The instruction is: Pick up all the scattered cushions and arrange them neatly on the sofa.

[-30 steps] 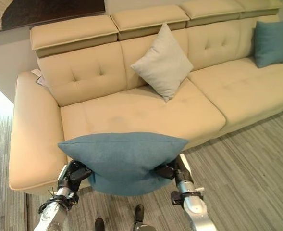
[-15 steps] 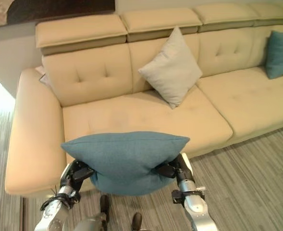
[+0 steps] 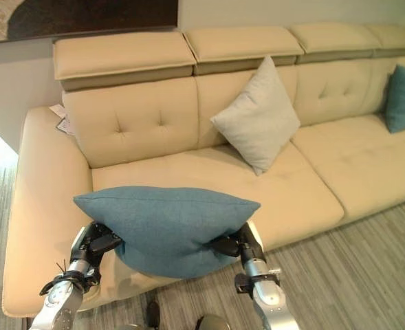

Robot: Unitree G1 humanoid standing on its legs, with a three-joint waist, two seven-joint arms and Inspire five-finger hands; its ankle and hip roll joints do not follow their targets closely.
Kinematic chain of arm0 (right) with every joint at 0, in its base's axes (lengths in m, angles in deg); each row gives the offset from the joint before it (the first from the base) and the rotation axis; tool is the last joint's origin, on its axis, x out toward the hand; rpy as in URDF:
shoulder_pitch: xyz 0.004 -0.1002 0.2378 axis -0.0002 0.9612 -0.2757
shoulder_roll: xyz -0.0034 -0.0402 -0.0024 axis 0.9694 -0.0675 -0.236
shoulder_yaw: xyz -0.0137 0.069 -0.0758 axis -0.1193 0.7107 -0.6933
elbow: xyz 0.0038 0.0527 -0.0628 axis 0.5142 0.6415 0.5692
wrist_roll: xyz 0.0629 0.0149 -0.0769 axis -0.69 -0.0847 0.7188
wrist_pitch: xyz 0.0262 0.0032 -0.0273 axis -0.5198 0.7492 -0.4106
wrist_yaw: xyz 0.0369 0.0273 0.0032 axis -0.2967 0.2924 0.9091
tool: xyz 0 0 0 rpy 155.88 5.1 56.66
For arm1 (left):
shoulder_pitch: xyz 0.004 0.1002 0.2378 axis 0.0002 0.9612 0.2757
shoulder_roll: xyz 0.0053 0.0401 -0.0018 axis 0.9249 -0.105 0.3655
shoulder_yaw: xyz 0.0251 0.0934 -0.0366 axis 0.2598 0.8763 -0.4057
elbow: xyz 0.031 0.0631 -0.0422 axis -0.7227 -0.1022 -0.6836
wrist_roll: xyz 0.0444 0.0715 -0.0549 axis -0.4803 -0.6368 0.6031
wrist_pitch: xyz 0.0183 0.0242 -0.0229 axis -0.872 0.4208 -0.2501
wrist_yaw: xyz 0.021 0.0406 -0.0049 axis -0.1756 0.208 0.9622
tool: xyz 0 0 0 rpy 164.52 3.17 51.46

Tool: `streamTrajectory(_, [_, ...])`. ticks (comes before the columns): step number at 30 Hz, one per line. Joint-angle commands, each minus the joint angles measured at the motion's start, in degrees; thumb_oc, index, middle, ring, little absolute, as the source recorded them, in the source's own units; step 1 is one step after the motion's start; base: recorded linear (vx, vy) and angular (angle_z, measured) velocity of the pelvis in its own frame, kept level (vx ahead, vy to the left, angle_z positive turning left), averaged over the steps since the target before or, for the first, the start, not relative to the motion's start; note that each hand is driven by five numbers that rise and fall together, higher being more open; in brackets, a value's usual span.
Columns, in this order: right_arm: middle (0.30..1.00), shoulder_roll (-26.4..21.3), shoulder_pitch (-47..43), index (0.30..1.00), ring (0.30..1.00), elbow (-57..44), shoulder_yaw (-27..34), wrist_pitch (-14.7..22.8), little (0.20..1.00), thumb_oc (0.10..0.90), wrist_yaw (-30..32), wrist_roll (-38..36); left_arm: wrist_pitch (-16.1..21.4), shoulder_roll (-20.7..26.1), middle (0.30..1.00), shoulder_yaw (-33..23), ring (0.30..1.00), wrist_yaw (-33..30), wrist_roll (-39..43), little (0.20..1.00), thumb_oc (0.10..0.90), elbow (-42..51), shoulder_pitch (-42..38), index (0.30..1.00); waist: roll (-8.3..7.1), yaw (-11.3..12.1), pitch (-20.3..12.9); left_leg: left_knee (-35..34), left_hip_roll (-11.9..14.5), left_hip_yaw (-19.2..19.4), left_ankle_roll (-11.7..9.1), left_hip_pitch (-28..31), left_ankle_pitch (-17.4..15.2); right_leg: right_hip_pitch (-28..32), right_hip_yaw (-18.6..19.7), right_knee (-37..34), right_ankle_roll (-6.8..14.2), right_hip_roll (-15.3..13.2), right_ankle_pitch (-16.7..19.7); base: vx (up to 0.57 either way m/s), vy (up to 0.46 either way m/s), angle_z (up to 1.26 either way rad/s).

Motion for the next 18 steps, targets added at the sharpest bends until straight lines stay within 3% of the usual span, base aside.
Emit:
streamTrajectory(1, [0.300,1.6,-5.7,0.300,0.300,-9.2,-0.7,8.1,0.300,0.400,-2.2,-0.6,6.5,-4.6,0.300,4.4,0.300,4.4,-3.6,0.300,0.400,8.5,-4.6,0.300,-0.73,-1.9,-3.9,4.1,-0.9,-3.7,-3.3,-0.5,-6.6,5.5,5.8,-14.8,1.2,5.6,11.3,0.10,-0.063,0.46])
streamTrajectory(6, [0.300,1.4,-5.1,0.300,0.300,-9.1,-0.7,7.9,0.300,0.400,-2.4,-0.4,6.6,-4.6,0.300,4.7,0.300,4.2,-3.6,0.300,0.400,7.8,-5.3,0.300,-1.09,-2.2,-3.5,3.9,-1.0,-5.5,-3.8,0.9,-7.4,5.4,5.7,-16.4,0.9,5.6,12.3,0.13,-0.127,0.31])
streamTrajectory(11, [0.300,0.6,-4.1,0.300,0.300,-9.3,0.4,8.0,0.300,0.400,-2.2,-0.4,6.9,-6.1,0.300,5.1,0.300,4.9,-2.6,0.300,0.400,7.9,-5.6,0.300,-1.44,-2.8,-4.1,7.2,0.5,-6.3,-6.1,-0.4,-8.4,8.3,3.7,-18.5,-0.2,5.6,12.0,0.09,-0.179,0.36])
streamTrajectory(15, [0.300,-0.5,-3.8,0.300,0.300,-9.4,1.9,7.9,0.300,0.400,-1.5,-1.5,7.2,-7.0,0.300,5.7,0.300,4.8,-2.0,0.300,0.400,7.8,-7.2,0.300,-1.98,-3.5,-3.5,15.6,2.2,-3.2,-7.2,-5.5,-8.9,10.7,1.0,-20.3,-1.4,4.8,10.8,0.02,-0.107,0.63])
streamTrajectory(18, [0.300,-0.6,-4.0,0.300,0.300,-9.1,2.3,7.7,0.300,0.400,-1.2,-1.3,7.2,-7.2,0.300,5.7,0.300,4.9,-2.5,0.300,0.400,8.0,-7.4,0.300,-2.05,-3.4,-3.7,14.2,3.8,-0.4,-7.0,-7.0,-7.4,12.5,-0.7,-21.5,-1.5,4.7,9.9,0.08,-0.021,0.43])
